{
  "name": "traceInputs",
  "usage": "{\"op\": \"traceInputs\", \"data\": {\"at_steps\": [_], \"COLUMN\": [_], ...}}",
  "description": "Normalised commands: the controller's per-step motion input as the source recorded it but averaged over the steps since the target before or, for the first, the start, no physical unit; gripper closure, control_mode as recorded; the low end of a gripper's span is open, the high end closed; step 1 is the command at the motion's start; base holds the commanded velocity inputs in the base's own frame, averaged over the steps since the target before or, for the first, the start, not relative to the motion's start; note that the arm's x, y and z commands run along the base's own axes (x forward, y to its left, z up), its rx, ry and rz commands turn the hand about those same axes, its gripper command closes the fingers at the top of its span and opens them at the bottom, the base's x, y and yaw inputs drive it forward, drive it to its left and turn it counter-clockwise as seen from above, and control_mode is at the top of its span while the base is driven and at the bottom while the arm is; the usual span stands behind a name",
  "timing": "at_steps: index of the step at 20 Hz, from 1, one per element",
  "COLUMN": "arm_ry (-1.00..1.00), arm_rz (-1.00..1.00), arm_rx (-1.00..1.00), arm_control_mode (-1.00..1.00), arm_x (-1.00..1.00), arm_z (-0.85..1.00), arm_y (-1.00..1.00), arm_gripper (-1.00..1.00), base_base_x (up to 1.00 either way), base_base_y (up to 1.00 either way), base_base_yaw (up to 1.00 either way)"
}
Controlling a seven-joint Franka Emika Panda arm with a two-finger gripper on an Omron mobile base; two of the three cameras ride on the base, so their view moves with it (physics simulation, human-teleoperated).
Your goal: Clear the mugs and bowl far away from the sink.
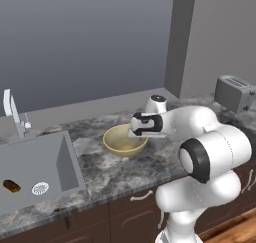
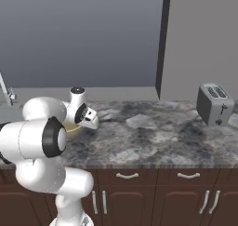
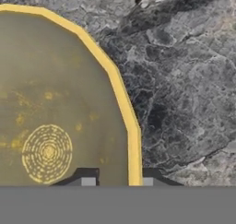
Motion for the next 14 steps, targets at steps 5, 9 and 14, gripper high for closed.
{"op": "traceInputs", "data": {"at_steps": [5,9,14], "arm_ry": [0.05,0.15,0.03], "arm_rz": [-0.48,-0.44,-0.49], "arm_rx": [0.06,0.06,0.01], "arm_control_mode": [-1.0,-1.0,-1.0], "arm_x": [-0.15,-0.07,-0.27], "arm_z": [0.42,0.67,0.63], "arm_y": [0.01,0.01,0.0], "arm_gripper": [1.0,1.0,1.0], "base_base_x": [0.0,0.0,0.0], "base_base_y": [0.0,0.0,0.0], "base_base_yaw": [0.0,0.0,0.0]}}
